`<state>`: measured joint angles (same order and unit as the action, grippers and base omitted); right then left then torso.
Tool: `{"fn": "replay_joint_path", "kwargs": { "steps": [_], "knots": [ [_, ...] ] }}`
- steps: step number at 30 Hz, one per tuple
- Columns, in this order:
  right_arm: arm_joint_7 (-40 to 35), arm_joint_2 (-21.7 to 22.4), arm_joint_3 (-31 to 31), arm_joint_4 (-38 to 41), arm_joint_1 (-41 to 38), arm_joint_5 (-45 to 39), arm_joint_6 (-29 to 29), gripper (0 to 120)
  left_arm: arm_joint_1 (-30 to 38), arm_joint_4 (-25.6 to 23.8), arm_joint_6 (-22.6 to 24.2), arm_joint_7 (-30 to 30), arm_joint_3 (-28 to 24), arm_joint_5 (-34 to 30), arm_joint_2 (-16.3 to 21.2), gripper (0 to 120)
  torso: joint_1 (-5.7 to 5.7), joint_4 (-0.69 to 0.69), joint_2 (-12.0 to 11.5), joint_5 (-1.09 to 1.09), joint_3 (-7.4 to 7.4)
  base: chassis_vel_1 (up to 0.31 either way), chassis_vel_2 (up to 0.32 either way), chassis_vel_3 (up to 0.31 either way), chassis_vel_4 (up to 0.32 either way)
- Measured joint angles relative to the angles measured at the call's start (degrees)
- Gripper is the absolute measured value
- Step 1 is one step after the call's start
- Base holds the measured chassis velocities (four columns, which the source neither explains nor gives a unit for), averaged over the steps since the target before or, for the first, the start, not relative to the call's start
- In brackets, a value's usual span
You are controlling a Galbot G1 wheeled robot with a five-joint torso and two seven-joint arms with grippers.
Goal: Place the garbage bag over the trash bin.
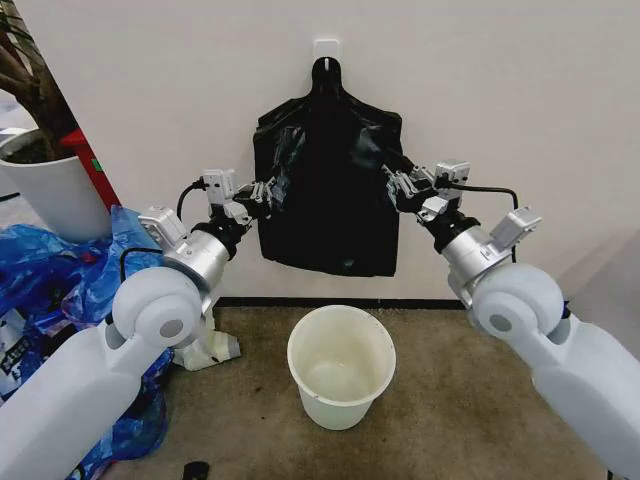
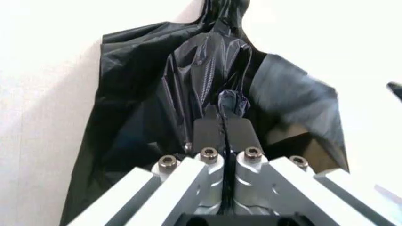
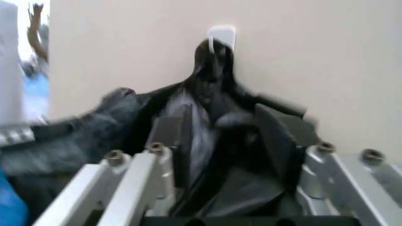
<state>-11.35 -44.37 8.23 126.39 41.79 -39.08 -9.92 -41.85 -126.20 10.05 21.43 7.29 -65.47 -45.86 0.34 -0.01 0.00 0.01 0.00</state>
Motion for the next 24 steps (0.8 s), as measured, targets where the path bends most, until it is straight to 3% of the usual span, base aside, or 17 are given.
{"fn": "replay_joint_path", "kwargs": {
  "steps": [5, 10, 16, 24],
  "knots": [
    [0.6, 1.36, 0.93, 2.83, -0.26, 3.21, -2.52, 56, 0.0, -0.01, 0.0, -0.02, -0.15, -0.03, -0.06, 0, 0.0, -0.04, 0.0, 0.01, 0.0, 0.0, 0.0, 0.0, 0.0],
    [-0.3, 2.05, -2.52, 6.23, -4.67, 3.43, -7.22, 73, 0.06, 0.35, 0.01, -0.09, -0.4, -0.03, -0.01, 0, 0.0, 0.0, 0.0, -0.02, 0.0, 0.0, 0.0, 0.0, 0.0],
    [-2.7, 0.11, -10.04, 3.77, -14.58, 8.4, -18.97, 98, 0.55, 0.81, 0.06, -0.11, -0.8, -0.04, -0.03, 0, 0.0, 0.0, 0.0, -0.01, 0.01, 0.0, 0.0, 0.0, 0.0],
    [-0.9, -1.49, -20.55, -0.18, -26.99, 16.59, -27.94, 100, 0.54, 1.02, 0.15, -0.12, -0.99, 0.07, -0.44, 0, 0.0, -0.02, 0.0, -0.03, 0.01, 0.0, 0.0, 0.0, 0.0]
  ]
}}
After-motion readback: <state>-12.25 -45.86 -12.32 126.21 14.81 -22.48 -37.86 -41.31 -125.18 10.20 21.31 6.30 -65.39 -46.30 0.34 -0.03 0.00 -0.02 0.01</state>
